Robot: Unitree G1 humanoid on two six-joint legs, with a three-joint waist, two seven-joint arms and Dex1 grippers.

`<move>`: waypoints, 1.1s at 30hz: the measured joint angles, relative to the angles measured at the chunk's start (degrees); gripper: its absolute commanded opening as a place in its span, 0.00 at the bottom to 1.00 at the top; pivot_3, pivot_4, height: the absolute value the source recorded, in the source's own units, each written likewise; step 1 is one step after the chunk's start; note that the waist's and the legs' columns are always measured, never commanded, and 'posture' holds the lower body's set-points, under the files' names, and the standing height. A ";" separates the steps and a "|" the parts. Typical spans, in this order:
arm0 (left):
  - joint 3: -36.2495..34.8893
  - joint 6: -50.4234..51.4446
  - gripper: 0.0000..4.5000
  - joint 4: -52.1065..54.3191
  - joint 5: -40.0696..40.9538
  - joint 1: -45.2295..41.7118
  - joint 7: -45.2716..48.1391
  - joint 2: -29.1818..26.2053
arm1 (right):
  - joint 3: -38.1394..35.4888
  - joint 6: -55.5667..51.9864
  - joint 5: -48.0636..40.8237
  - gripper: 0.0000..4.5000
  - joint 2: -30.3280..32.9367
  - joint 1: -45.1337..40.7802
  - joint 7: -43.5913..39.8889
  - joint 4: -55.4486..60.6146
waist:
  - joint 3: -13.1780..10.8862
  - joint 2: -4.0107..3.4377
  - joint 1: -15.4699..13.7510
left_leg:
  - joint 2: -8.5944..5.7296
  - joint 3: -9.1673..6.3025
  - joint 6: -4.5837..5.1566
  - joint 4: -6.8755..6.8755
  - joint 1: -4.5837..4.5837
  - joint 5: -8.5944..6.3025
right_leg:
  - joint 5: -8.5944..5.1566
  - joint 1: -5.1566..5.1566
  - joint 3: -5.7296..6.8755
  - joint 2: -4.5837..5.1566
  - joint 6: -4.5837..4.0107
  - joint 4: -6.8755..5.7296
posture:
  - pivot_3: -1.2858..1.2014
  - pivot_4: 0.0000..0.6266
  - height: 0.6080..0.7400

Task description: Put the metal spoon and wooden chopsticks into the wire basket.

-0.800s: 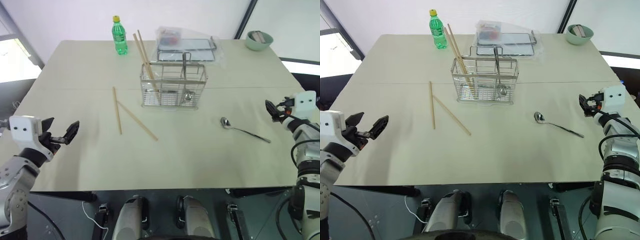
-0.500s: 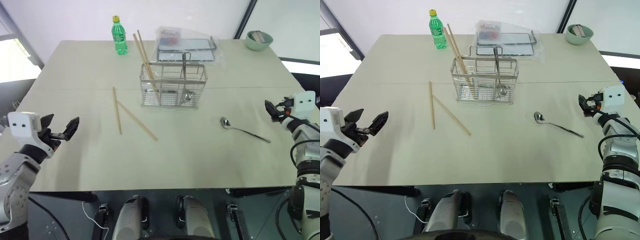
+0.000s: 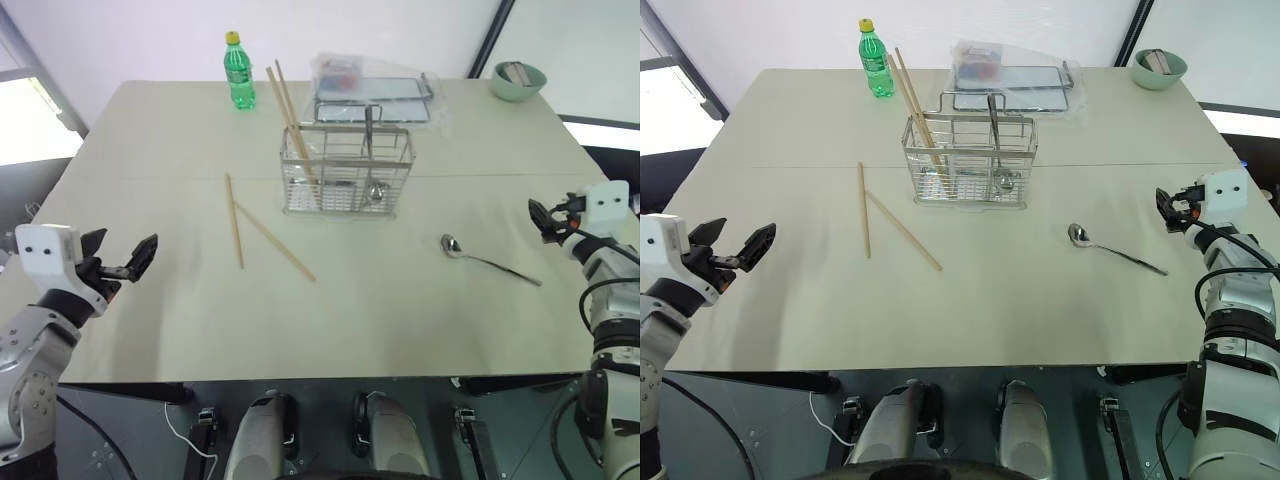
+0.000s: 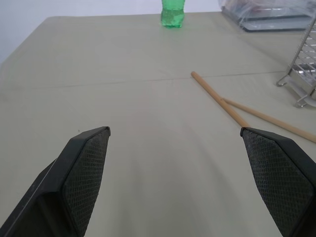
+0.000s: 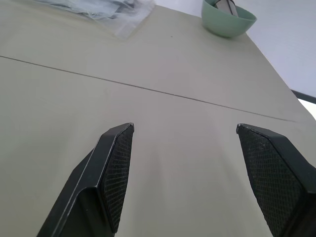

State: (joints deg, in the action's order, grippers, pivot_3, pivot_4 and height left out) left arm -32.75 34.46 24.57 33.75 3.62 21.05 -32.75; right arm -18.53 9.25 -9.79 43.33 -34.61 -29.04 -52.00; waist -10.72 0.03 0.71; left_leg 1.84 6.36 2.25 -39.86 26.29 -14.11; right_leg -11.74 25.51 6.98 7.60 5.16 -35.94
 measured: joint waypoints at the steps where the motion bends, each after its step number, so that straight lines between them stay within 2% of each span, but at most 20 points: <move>1: 0.00 0.00 0.99 0.00 0.00 -0.02 0.03 -0.23 | 0.00 0.03 0.00 0.76 0.03 0.00 0.00 0.00 | 0.00 0.00 0.00 | 0.00 0.00 0.00 0.00 0.00 0.00 | 0.00 0.00 0.00 0.00 0.00 0.00 | 0.52 0.24 0.75; 6: 0.00 1.13 0.99 -0.95 1.28 -2.48 0.17 -1.57 | 0.08 0.05 0.03 0.76 0.52 -0.38 -0.65 -0.21 | 0.00 0.00 -0.08 | 0.00 0.00 0.00 0.00 0.00 0.01 | 0.00 0.00 0.00 0.00 0.00 -0.01 | 0.52 0.24 0.75; 10: -0.01 6.26 0.99 0.09 7.26 -7.99 1.03 -5.19 | 1.61 0.00 0.76 0.76 3.52 -4.11 -4.73 -2.06 | -0.01 -0.01 0.01 | -0.01 0.00 -0.01 -0.02 0.00 0.03 | 0.03 0.00 -0.01 0.00 0.05 -0.04 | 0.52 0.24 0.75; 14: 1.42 12.79 0.99 3.99 16.74 -14.81 3.18 -9.70 | 4.97 -0.54 2.22 0.76 7.44 -10.18 -13.49 -4.26 | -0.02 -0.02 0.09 | -0.01 -0.01 -0.08 -0.01 -0.03 0.07 | 0.04 -0.03 -0.01 -0.01 0.08 -0.06 | 0.52 0.24 0.75; 20: 11.20 20.85 0.99 6.79 29.57 -25.98 9.45 -15.18 | 12.87 -0.76 5.95 0.76 9.67 -20.26 -32.68 -8.74 | -0.05 -0.06 0.25 | -0.01 0.00 -0.11 0.00 -0.07 0.09 | 0.06 -0.05 -0.02 -0.04 0.12 -0.06 | 0.52 0.24 0.75; 24: 18.41 23.52 0.99 7.11 33.18 -32.71 13.94 -16.60 | 19.60 -1.37 10.71 0.76 9.71 -25.23 -44.55 -11.97 | -0.06 -0.07 0.11 | -0.03 0.00 -0.16 0.00 -0.07 0.13 | 0.07 -0.07 -0.02 -0.05 0.14 -0.06 | 0.52 0.24 0.75; 27: 22.15 23.86 0.99 6.53 33.15 -35.03 15.74 -16.58 | 23.76 -1.81 14.23 0.76 9.68 -27.45 -50.32 -14.27 | -0.06 -0.07 0.11 | -0.04 -0.01 -0.18 -0.01 -0.07 0.14 | 0.07 -0.08 -0.02 -0.05 0.14 -0.07 | 0.52 0.24 0.75; 33: 23.47 24.05 0.99 5.71 33.28 -37.41 16.88 -16.61 | 28.73 -3.85 19.80 0.76 8.77 -27.92 -54.59 -18.39 | -0.06 -0.08 0.18 | -0.04 -0.01 -0.23 -0.01 -0.07 0.17 | 0.07 -0.07 -0.03 -0.05 0.14 -0.07 | 0.52 0.24 0.75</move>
State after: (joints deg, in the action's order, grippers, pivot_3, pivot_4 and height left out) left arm -9.28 58.51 30.28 67.04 -33.79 37.93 -49.36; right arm 10.20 5.40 10.02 52.09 -62.53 -83.63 -70.40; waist -10.79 -0.05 0.88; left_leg 1.79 6.35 2.02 -39.86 26.22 -13.94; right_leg -11.67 25.44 6.95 7.55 5.30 -36.02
